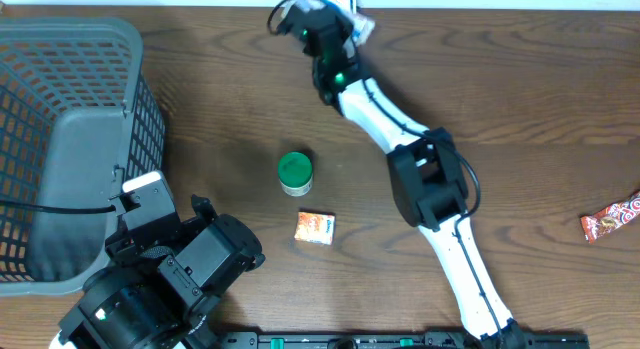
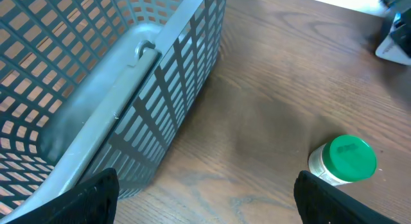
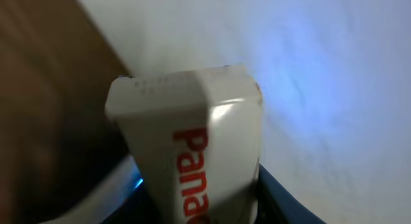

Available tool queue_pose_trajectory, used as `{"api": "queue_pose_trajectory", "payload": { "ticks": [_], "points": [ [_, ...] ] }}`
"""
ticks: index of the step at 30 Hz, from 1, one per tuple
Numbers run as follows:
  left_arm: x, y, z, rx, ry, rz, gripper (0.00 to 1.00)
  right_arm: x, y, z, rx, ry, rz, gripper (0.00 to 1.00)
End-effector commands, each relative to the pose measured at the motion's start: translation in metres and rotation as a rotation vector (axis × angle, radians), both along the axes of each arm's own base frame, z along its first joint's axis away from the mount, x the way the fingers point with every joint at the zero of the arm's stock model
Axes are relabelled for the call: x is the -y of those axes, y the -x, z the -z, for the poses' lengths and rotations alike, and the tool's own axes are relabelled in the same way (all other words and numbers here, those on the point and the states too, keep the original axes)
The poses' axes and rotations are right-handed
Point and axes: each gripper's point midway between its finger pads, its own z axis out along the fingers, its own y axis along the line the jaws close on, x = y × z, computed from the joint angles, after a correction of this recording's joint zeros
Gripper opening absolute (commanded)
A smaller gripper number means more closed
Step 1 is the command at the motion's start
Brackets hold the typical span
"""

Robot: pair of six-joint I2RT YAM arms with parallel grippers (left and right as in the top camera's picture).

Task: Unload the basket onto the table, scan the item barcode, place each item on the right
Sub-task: 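Carry the Panadol box to the white scanner and hold it there, then move the Panadol box to the table's top-right corner and release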

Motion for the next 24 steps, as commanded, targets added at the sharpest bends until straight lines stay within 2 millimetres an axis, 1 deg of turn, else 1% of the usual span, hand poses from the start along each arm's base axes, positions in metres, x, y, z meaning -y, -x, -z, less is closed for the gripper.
{"api": "queue_pose_trajectory", "payload": {
  "ticks": [1,3,8,15,20,24],
  "points": [
    [-0.002,0.0,-0.001,0.006,-0.002,-0.01,0.85,-0.008,0.001,-0.018,0.044,0.058,-0.023,0.08],
    [-0.002,0.0,-0.001,0.006,-0.002,-0.01,0.85,-0.01,0.001,-0.022,0.059,0.061,-0.024,0.08],
    [-0.002,0.0,-0.001,0.007,-0.001,-0.01,0.85,-0.015,0.003,-0.023,0.062,0.131,-0.051,0.11],
    [-0.002,0.0,-0.001,0.006,-0.002,-0.01,0.85,-0.019,-0.001,-0.039,0.126,0.19,-0.081,0.13],
    [-0.002,0.0,-0.001,0.006,-0.002,-0.01,0.85,-0.017,-0.004,-0.038,0.129,0.208,-0.109,0.14],
    [-0.002,0.0,-0.001,0.007,-0.001,-0.01,0.85,-0.01,-0.006,-0.04,0.14,0.203,-0.069,0.13]
  ]
}}
